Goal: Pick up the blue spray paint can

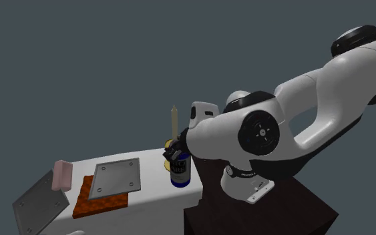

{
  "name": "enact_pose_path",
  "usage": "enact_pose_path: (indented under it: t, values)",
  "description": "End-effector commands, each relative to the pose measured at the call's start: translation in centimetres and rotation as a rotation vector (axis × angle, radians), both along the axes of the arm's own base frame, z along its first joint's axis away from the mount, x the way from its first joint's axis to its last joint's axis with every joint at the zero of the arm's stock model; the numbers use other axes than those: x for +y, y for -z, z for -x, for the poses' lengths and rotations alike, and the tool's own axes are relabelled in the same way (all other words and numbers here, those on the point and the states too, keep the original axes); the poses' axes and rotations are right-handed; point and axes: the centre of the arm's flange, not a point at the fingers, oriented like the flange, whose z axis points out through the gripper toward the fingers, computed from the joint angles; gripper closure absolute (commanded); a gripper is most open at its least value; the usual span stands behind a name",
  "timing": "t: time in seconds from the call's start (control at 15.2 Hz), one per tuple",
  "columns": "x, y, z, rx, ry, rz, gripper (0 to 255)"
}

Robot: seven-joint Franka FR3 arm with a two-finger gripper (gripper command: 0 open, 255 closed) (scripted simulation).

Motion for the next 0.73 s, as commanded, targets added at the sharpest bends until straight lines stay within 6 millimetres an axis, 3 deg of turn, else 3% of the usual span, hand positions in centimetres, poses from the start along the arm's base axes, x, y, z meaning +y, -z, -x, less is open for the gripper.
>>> enact_pose_path:
  t: [0.0,0.46,0.66]
  values:
    - [-0.1,0.1,0.0,0.001,0.002,-0.002,255]
    - [-0.1,0.1,0.0,0.001,0.002,-0.002,255]
    - [-0.1,-1.4,0.0,0.001,0.002,-0.002,255]
